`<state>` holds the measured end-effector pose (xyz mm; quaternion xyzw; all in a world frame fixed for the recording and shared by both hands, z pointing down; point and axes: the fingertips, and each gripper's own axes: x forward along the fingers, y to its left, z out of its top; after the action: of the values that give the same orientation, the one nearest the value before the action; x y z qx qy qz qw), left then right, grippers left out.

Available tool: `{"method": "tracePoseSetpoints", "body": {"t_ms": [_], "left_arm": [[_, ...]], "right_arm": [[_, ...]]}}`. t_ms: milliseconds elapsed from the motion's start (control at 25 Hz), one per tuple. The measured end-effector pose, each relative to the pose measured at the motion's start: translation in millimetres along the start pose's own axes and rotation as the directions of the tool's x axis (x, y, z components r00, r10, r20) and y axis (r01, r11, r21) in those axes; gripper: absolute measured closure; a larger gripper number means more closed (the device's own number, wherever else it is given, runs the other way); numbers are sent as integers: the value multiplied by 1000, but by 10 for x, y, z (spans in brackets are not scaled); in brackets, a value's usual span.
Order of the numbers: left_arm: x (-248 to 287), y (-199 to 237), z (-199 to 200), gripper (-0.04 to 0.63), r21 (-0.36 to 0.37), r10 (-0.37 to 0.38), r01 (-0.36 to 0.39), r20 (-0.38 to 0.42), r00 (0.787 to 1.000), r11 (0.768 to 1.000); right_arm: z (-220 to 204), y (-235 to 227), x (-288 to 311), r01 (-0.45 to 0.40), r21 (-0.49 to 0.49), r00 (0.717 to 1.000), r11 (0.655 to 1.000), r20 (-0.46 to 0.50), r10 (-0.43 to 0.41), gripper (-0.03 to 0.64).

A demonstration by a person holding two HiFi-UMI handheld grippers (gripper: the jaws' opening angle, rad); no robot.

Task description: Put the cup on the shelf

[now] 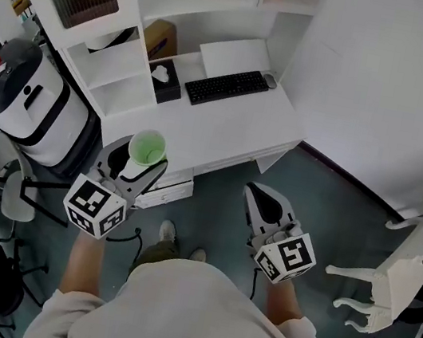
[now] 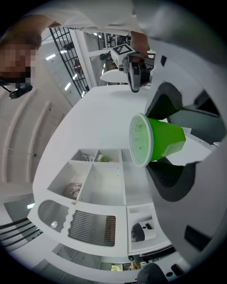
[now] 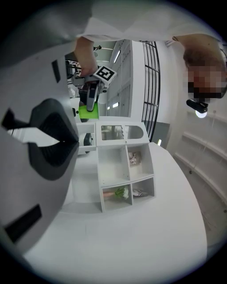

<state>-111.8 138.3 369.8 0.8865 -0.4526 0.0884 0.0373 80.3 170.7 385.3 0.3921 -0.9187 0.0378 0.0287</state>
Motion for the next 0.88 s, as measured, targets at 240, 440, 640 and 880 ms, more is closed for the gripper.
{"method": "tracePoseSetpoints", "body": {"t_ms": [240,440,640,880], "left_arm": [[182,224,53,301,6,4,-4,7,1000,1000],[433,509,39,301,-2,-11,11,16,1000,1000],[692,831,141,301,3,-28,28,38,999,1000],[996,1226,186,301,3,-51,51,41,998,999]], "right_arm": [[-27,-144,231,-1,5,1000,1000,-12,1,612],[-34,-329,480,27,-5,999,1000,-27,-27,612],[97,-549,819,56,-24,998,998,-17,-57,612],[209,-722,1291,68,-39,998,997,-6,-69,612]]}}
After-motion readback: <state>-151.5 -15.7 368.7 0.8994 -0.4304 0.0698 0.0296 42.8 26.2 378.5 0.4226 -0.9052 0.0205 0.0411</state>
